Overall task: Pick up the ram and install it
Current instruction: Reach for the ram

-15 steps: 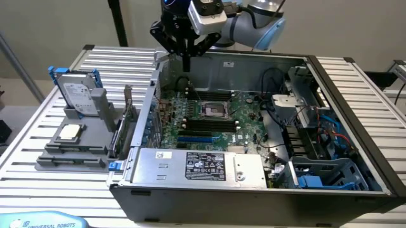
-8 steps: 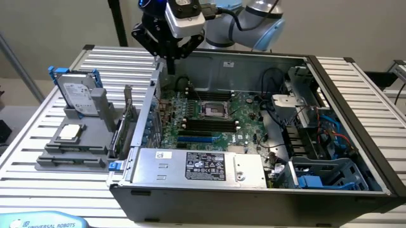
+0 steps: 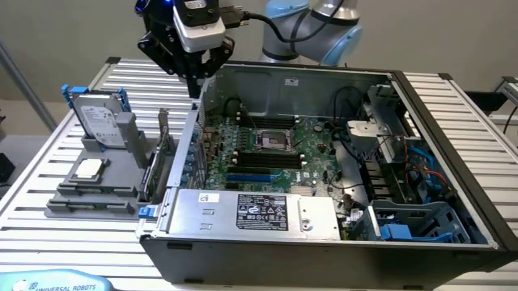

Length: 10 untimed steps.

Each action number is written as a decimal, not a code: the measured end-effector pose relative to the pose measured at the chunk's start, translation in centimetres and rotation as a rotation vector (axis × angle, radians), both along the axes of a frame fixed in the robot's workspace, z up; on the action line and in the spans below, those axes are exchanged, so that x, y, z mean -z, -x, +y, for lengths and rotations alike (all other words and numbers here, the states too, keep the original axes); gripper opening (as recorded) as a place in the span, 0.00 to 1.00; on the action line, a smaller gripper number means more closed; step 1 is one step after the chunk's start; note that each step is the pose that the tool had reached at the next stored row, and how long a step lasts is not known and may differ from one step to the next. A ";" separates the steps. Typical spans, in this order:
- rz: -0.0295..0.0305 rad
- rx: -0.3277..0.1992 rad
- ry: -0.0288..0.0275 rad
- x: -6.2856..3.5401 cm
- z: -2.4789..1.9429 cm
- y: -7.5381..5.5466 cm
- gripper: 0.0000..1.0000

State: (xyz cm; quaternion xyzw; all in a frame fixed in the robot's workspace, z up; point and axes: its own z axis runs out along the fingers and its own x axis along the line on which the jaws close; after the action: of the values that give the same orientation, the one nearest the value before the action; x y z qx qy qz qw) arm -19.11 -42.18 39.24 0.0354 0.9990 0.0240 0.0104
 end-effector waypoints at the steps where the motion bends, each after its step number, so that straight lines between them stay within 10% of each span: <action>1: 0.0000 0.000 0.0000 0.01 -0.13 0.5 0.11; 10: 0.0000 0.000 0.0000 0.06 -1.24 4.6 0.11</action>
State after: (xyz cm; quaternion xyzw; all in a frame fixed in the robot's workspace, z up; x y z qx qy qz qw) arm -23.68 -43.42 39.18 0.0354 0.9990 0.0240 0.0103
